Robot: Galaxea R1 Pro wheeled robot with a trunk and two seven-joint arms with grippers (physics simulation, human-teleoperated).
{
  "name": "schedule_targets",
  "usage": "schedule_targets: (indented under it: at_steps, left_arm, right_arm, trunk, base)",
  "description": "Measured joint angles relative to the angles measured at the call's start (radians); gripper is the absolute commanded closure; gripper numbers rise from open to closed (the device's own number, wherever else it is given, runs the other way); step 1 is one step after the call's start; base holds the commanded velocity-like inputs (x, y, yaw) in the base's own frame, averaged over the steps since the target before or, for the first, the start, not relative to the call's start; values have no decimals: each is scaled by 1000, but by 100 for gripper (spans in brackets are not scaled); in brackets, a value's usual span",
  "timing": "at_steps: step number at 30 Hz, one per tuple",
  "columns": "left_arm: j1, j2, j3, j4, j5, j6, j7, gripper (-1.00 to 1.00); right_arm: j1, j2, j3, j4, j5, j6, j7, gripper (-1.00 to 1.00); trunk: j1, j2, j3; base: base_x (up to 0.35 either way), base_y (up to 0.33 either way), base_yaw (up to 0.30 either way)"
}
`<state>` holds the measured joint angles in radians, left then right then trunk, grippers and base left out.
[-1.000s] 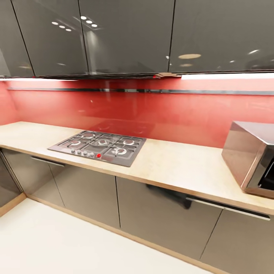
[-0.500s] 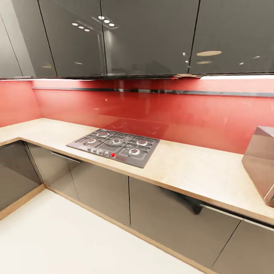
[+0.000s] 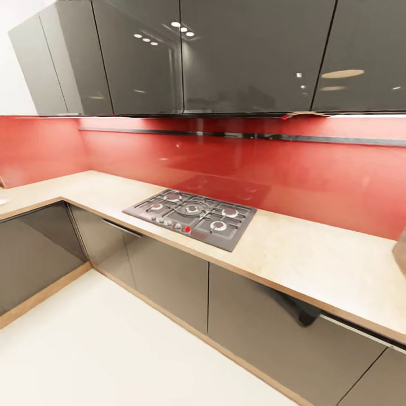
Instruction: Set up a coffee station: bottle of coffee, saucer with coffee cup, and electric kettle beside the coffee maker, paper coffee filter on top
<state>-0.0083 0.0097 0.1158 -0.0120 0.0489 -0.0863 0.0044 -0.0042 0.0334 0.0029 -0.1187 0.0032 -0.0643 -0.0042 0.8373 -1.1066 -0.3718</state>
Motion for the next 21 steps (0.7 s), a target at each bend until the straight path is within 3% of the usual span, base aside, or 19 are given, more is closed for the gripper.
schedule_targets:
  at_steps: [21]
  left_arm:
    - [0, 1, 0, 0, 0, -1, 0, -100]
  right_arm:
    - [0, 0, 0, 0, 0, -2, 0, -100]
  trunk:
    - [-81, 147, 47]
  base:
    - [0, 0, 244]
